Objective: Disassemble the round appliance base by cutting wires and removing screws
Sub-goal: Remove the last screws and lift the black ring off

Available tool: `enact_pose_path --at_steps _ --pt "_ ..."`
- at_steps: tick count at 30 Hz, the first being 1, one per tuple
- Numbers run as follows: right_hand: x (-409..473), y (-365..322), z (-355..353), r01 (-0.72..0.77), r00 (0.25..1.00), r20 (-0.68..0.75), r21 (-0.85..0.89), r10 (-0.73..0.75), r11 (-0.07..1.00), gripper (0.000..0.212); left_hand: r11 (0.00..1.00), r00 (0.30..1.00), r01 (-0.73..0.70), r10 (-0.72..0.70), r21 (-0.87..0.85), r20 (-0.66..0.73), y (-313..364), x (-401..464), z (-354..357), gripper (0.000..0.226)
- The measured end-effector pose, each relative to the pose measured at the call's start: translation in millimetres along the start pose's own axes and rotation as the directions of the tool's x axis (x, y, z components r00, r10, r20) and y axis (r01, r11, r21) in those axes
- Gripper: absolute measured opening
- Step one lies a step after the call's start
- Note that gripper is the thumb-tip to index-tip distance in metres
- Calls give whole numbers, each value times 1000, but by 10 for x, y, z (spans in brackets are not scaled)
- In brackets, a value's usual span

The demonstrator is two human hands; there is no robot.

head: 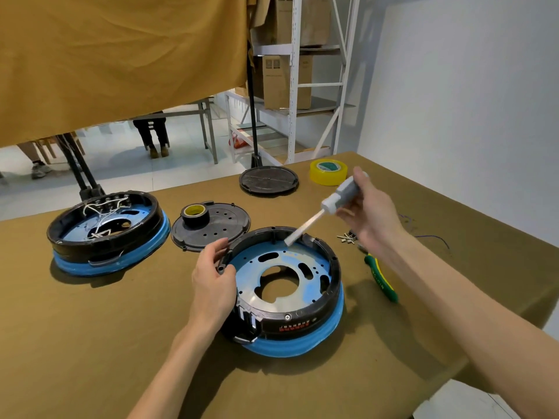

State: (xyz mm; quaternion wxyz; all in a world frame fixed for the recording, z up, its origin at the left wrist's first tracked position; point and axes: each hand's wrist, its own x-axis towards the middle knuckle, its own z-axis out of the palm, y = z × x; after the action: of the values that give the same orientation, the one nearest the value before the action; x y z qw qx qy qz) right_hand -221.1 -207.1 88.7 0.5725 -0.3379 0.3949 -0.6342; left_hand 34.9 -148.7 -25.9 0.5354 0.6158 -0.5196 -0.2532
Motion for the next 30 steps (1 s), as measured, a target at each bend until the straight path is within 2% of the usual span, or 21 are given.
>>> enact_pose_path --at_steps 2,3,5,7,8,9,10,12,14,18,21,25,30 --pt "-87 98 121 -110 989 110 117 97 987 42 998 998 -59 59 13 -29 31 29 28 52" --pt "-143 142 178 -128 980 165 99 111 987 43 997 996 -74 75 26 -45 59 36 45 52" --pt "-236 220 268 -73 969 236 -13 73 997 44 992 992 -98 104 85 -73 128 21 78 49" --pt "-299 271 349 8 957 289 -23 -1 1000 42 960 971 -199 220 195 -91 208 -15 78 40" --pt "-322 282 390 44 952 302 -4 -41 999 41 921 943 -307 329 238 -57 246 -43 58 32" --pt "-342 288 429 82 947 311 11 -81 997 40 882 909 -413 416 230 36 281 -80 29 26" --pt "-358 292 469 123 940 319 10 -119 992 39 862 877 -474 444 180 187 327 -129 0 24" --pt "-398 317 524 201 919 347 -8 -186 980 38 841 781 -519 392 155 487 397 -243 -43 27" --pt "-438 351 566 253 903 367 -29 -225 967 37 779 716 -589 377 217 587 388 -294 -70 34" --pt "-490 406 608 309 889 372 -60 -266 949 36 741 683 -624 361 249 635 353 -251 -108 41" --pt "-485 380 633 339 883 365 -62 -295 939 36 701 686 -649 372 296 625 336 -253 -79 41" --pt "-530 369 642 385 869 366 -80 -332 919 34 728 699 -625 362 281 617 328 -264 -30 46" --pt "-698 389 656 499 828 325 -57 -456 865 28 772 696 -594 353 226 625 356 -269 -28 35"
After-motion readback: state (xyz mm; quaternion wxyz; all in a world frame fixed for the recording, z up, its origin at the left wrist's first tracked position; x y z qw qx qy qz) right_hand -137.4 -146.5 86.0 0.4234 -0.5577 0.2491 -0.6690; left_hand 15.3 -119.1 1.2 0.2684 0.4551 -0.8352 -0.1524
